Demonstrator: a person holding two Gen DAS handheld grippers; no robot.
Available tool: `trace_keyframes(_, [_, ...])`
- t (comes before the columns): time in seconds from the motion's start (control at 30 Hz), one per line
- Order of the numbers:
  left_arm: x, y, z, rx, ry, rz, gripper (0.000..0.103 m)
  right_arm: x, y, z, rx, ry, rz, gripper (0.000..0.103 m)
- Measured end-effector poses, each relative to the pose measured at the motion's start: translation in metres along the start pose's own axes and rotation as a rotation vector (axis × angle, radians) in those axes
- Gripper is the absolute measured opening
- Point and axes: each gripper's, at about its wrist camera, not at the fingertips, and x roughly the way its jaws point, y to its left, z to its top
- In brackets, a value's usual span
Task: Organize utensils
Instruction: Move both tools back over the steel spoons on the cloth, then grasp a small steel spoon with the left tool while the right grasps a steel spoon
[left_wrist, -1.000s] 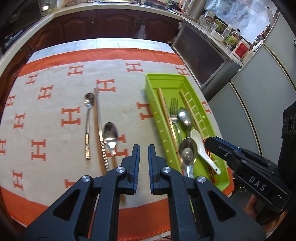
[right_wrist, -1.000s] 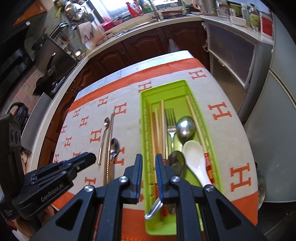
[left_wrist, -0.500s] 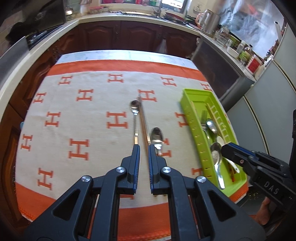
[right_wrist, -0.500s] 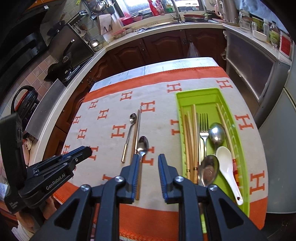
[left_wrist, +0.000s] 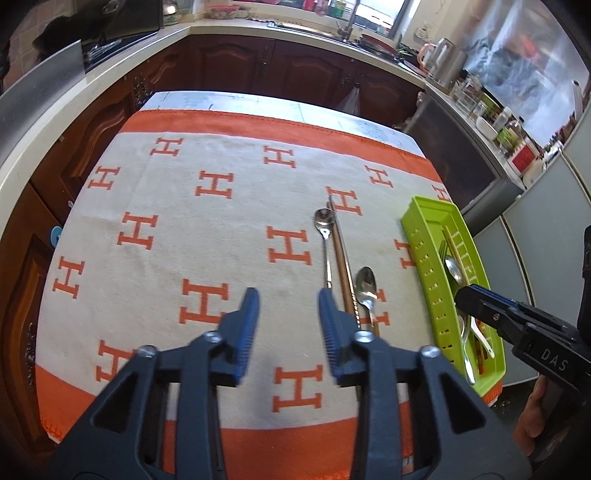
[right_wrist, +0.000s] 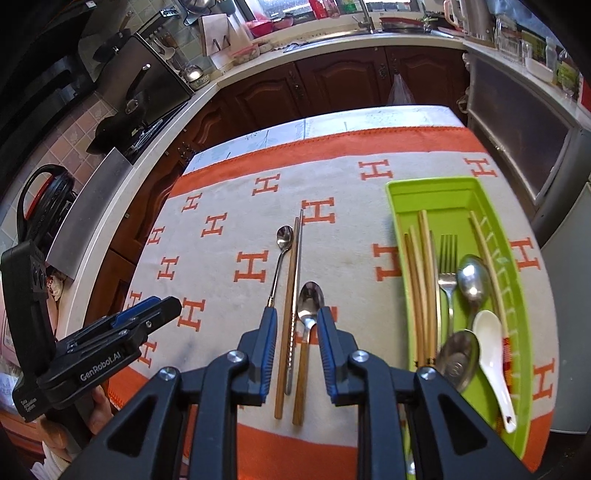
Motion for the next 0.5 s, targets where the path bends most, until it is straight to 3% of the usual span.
trace_keyframes(0.27, [0.029, 0.008, 0.006, -0.007, 0.047, -0.014, 0.035, 0.038, -0.007, 0.015, 0.035, 0.044, 0.014, 0.022])
trace_keyframes(0.5, [0.067, -0.013, 0.014, 0.057, 0.092, -0.027, 0.035, 0.057, -0.013, 0.025, 0.049, 0.061, 0.031, 0.022])
